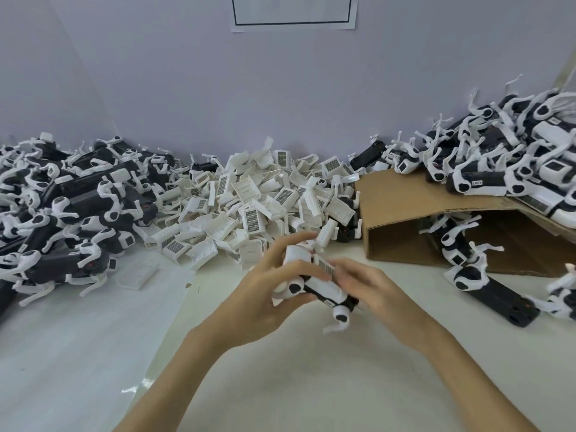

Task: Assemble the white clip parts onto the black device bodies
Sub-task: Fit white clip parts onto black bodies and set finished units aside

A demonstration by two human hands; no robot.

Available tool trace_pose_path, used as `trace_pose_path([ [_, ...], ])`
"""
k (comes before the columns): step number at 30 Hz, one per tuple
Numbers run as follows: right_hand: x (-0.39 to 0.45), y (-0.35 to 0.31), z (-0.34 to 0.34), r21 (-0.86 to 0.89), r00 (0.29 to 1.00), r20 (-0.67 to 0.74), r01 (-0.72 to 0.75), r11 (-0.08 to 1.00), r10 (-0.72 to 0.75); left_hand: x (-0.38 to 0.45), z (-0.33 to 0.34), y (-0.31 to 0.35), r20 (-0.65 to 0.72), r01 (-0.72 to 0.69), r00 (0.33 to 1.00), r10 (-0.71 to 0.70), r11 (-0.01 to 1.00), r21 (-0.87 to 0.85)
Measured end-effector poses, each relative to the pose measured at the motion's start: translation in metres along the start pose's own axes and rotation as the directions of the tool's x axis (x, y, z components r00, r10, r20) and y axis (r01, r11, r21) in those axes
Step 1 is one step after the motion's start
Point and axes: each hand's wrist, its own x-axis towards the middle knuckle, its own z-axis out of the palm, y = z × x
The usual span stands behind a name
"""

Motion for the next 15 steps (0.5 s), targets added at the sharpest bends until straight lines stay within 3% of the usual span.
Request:
trace_pose_path([
  [3,0.002,0.007,0.001,-0.115,0.993,-0.106,0.032,0.993,-0.045,0.0,0.002,-0.001,0.005,0.046,0.999,-0.048,0.972,0.232],
  [5,0.003,0.008,0.008,-0.2,0.948,-0.262,0.129,0.971,-0.18,-0.002,0.004,0.001,-0.069,0.182,0.982,-0.176,0.979,0.094],
  [7,0.003,0.005,0.018,-0.479,0.853,-0.315,0.236,0.846,-0.416,-0.002,0.005,0.002,-0.141,0.296,0.942,-0.304,0.952,-0.076],
  [9,0.004,0.006,0.024,-0.719,0.759,-0.2,0.316,0.619,-0.619,0.0,0.004,0.002,-0.177,0.342,0.917,-0.358,0.933,-0.116],
  [10,0.005,0.007,0.025,-0.766,0.747,-0.142,0.333,0.55,-0.649,0.0,0.002,0.001,-0.185,0.344,0.914,-0.36,0.932,-0.113],
  [15,0.004,0.01,0.021,-0.791,0.844,-0.078,0.271,0.548,-0.53,0.0,-0.001,-0.004,-0.234,0.26,0.934,-0.269,0.963,-0.07],
])
